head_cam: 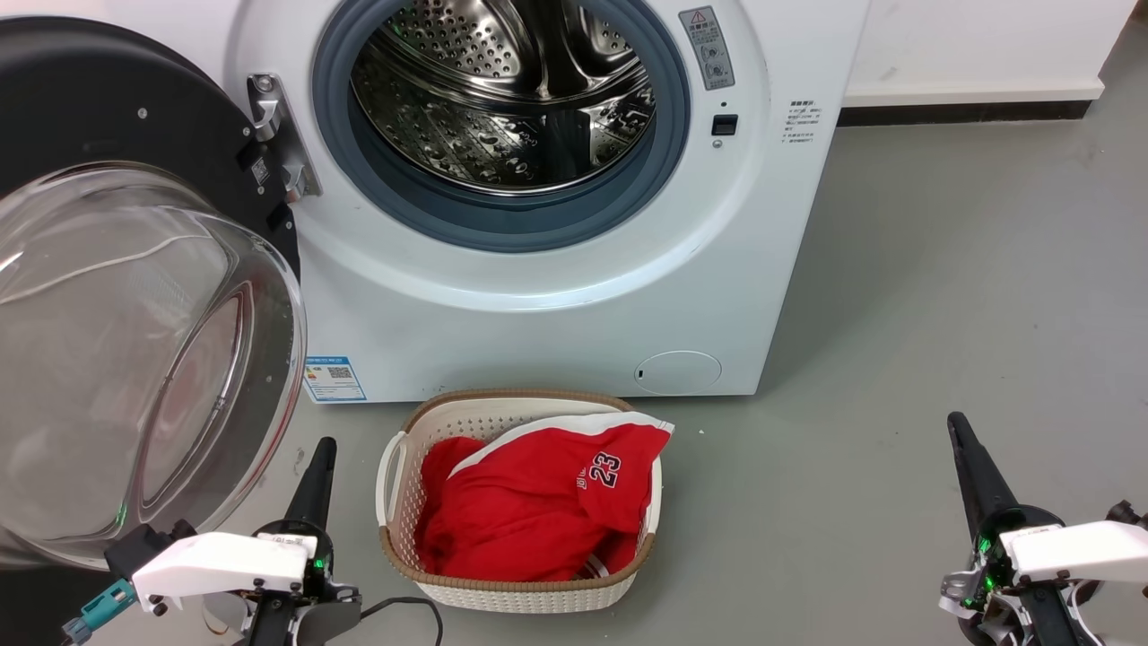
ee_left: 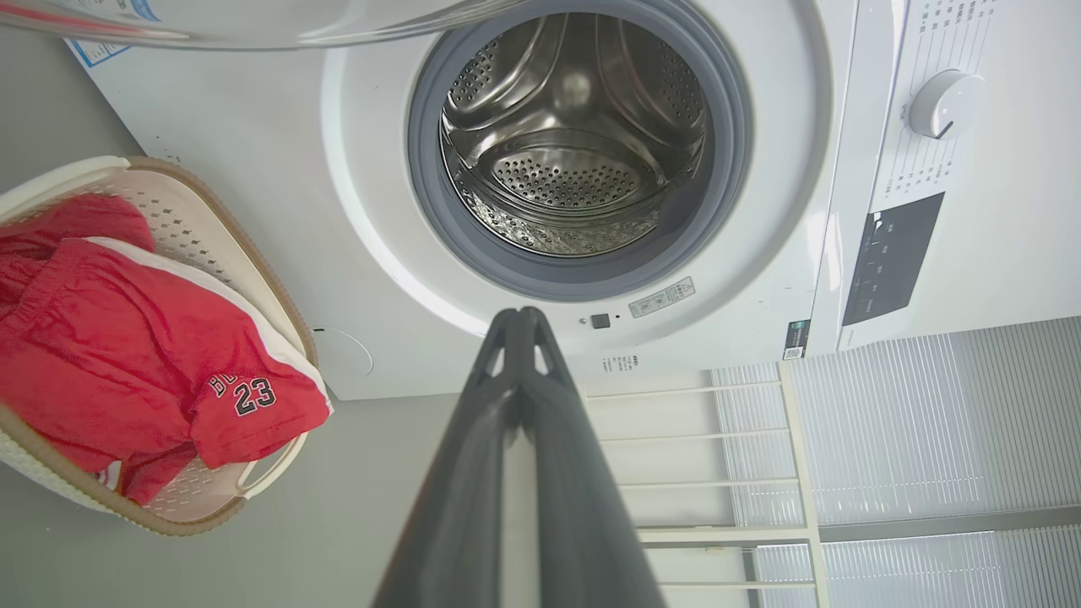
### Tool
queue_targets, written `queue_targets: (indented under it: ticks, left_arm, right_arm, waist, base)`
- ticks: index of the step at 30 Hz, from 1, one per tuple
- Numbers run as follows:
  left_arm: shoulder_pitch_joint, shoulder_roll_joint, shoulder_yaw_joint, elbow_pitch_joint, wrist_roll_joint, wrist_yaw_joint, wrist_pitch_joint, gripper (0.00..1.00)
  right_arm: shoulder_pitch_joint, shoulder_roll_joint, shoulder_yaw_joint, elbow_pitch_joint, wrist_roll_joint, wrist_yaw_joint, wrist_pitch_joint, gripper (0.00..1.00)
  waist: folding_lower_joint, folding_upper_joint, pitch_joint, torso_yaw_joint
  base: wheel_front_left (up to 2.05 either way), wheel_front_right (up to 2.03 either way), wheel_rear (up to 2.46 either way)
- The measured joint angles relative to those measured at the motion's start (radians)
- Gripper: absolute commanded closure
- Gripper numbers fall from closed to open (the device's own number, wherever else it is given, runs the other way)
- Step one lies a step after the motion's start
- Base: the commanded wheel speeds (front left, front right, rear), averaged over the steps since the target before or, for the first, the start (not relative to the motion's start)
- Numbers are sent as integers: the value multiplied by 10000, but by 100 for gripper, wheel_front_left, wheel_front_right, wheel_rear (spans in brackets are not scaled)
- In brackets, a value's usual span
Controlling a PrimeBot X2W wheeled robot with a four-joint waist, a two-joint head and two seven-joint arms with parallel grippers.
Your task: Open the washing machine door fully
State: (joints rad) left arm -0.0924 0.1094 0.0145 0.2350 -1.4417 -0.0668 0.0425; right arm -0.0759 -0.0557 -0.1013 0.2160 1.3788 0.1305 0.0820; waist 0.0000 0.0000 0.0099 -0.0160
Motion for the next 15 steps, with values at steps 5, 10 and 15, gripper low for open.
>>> queue_targets:
  ticks: [5,10,15]
  left_arm:
    - [-7,-96,155,17,-303,-107,111,100]
    - [-51,-178,295,29,-614,-217,209,100]
    - [-55,-259,435,44,-895,-313,311,100]
  right_arm:
    - [-63,8,-25,48,393,0,71,100]
    - [-85,15,-44,98,782,0,113,100]
    - [-122,23,-67,138,1149,0,171,100]
  waist:
    - [0,0,-10,25]
    - [0,0,-22,50]
    - [0,0,-32,76]
  base:
    - [0,0,0]
    - [0,0,0]
    - [0,0,0]
